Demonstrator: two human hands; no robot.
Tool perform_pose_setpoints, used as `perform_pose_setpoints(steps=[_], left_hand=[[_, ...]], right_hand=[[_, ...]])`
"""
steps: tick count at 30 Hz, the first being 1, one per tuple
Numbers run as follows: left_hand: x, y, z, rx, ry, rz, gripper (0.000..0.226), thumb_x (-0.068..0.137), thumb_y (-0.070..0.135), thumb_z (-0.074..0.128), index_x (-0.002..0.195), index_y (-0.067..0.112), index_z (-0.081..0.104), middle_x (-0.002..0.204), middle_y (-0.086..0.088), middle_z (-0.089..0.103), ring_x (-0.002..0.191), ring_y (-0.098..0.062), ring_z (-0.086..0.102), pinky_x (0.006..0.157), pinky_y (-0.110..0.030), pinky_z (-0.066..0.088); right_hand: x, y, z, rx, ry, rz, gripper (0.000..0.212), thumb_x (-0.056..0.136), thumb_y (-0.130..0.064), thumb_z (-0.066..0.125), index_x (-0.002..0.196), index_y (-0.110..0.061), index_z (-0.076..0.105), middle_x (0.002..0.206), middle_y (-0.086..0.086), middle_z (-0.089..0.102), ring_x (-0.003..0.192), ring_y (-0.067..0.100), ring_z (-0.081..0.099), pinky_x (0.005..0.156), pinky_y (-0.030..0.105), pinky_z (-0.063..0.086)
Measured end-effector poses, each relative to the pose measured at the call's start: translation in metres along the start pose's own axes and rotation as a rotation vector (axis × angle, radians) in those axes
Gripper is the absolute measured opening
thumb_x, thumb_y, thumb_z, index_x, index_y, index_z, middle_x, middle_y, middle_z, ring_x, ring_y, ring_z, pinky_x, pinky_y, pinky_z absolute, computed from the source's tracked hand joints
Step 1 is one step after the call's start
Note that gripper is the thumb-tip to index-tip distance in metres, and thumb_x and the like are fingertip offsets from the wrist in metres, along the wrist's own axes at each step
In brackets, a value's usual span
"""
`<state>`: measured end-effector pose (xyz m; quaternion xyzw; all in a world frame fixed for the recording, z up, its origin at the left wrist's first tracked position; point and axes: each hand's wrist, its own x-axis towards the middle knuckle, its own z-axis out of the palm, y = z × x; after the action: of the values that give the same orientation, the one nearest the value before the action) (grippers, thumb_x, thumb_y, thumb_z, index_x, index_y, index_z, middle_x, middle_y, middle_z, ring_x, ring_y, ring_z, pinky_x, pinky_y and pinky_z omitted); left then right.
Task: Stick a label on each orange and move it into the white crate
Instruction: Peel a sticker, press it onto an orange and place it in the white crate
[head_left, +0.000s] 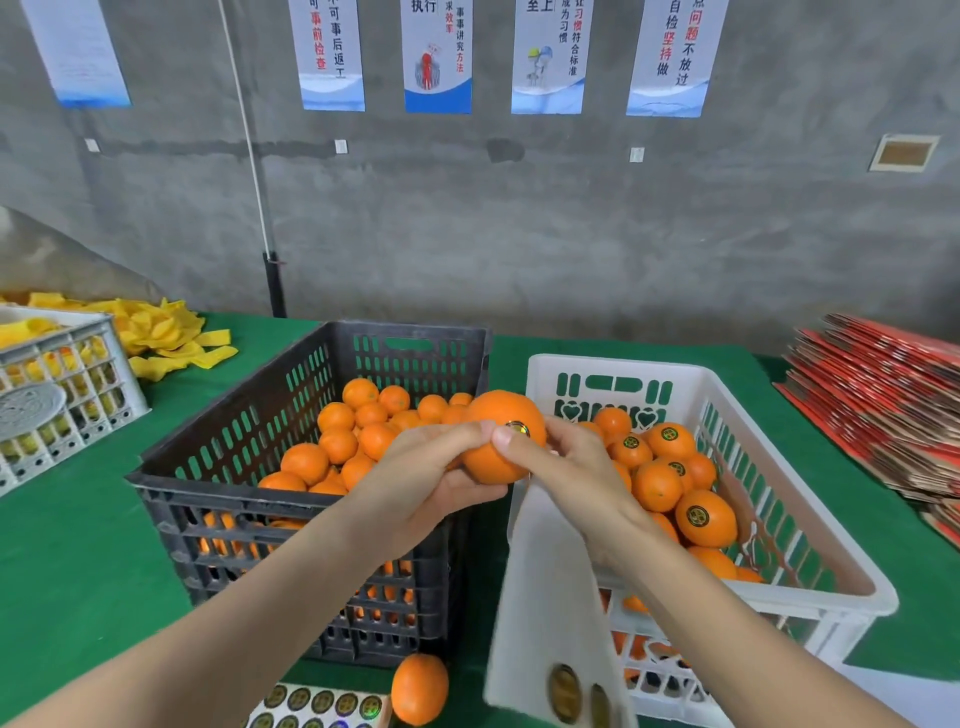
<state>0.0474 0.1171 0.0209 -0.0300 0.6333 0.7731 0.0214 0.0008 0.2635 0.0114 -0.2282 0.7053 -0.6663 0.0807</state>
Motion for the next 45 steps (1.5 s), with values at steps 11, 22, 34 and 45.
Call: perform_pose_setpoints(steps=[11,22,34,45], left_hand=[[-0.010,-0.029,0.002,0.132,-0.272,-0.316,0.043,0.072,0.013,0.072,0.112,-0.002,0.067,0.116,-0.026,0.065,0.105,-0.041,0.063,0.095,-0.048,0.050],[0.002,0.002,-0.033,-0.015,-0.093,-0.176,0.046,0.075,0.010,0.070,0.119,0.007,0.060,0.115,-0.022,0.067,0.103,-0.041,0.065,0.084,-0.049,0.054],[0.006,0.012,-0.041,-0.027,0.096,-0.124,0.033,0.093,0.020,0.052,0.123,0.010,0.059,0.109,-0.013,0.072,0.097,-0.033,0.070,0.080,-0.044,0.052],[0.021,0.016,-0.014,-0.020,0.101,-0.032,0.019,0.100,0.024,0.048,0.107,0.019,0.065,0.087,-0.003,0.076,0.078,-0.020,0.073,0.058,-0.033,0.057]], right_hand=[[0.015,0.021,0.015,-0.191,0.266,-0.002,0.053,0.071,-0.049,0.073,0.114,-0.027,0.051,0.101,-0.018,0.056,0.090,-0.004,0.053,0.067,0.012,0.038],[0.095,0.066,-0.112,-0.642,0.444,0.417,0.076,0.077,-0.045,0.066,0.134,-0.006,0.035,0.121,0.017,0.053,0.111,0.037,0.051,0.091,0.047,0.045],[0.103,0.055,-0.090,-0.871,0.371,0.026,0.055,0.090,-0.034,0.060,0.137,-0.013,0.043,0.144,0.012,0.040,0.136,0.030,0.032,0.111,0.041,0.028],[-0.008,0.004,0.004,-0.912,0.032,-0.849,0.013,0.073,-0.004,0.078,0.085,-0.007,0.073,0.076,0.007,0.060,0.070,0.023,0.057,0.059,0.035,0.049]])
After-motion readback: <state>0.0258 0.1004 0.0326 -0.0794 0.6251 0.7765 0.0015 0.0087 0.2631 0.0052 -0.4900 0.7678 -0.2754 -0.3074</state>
